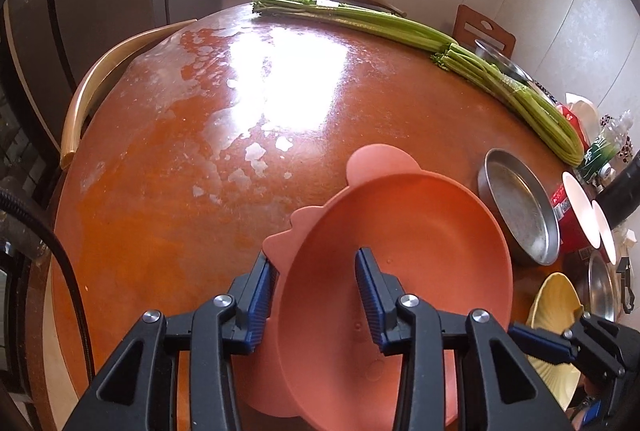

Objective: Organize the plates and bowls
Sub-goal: 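Close the left tool on the pink plate rim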

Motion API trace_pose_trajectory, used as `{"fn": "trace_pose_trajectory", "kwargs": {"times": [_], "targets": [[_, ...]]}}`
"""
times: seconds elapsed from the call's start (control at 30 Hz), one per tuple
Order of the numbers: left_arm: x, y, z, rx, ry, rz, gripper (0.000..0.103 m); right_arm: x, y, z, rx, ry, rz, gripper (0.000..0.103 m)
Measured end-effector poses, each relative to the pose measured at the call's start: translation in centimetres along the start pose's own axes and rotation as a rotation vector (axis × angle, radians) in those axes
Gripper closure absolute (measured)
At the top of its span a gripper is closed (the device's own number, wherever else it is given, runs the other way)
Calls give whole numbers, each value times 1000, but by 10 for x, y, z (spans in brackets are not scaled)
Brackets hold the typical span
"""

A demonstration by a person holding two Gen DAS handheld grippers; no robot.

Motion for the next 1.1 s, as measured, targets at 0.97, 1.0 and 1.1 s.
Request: {"fn": "trace_pose_trajectory", "kwargs": {"times": [0.97, 1.0, 1.1], "targets": [[-37, 29, 5, -40, 76, 19, 61, -1, 15, -16, -44, 46, -12, 53], [-37, 28, 5, -41, 75, 19, 61, 0, 15, -15, -43, 49, -13, 53], [-35, 26, 3, -39, 66, 25, 61, 1, 14, -15, -45, 50, -17, 53]]}}
Point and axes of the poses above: each gripper's, at about its wrist camera, not at the fingertips, and y roughly the way its jaws point, z to its right, x to its underside, the point moved 7 cm from there along y, roughly the way its jaws point, and after that the axes turned 11 degrees about y, right-handed, at the moved point
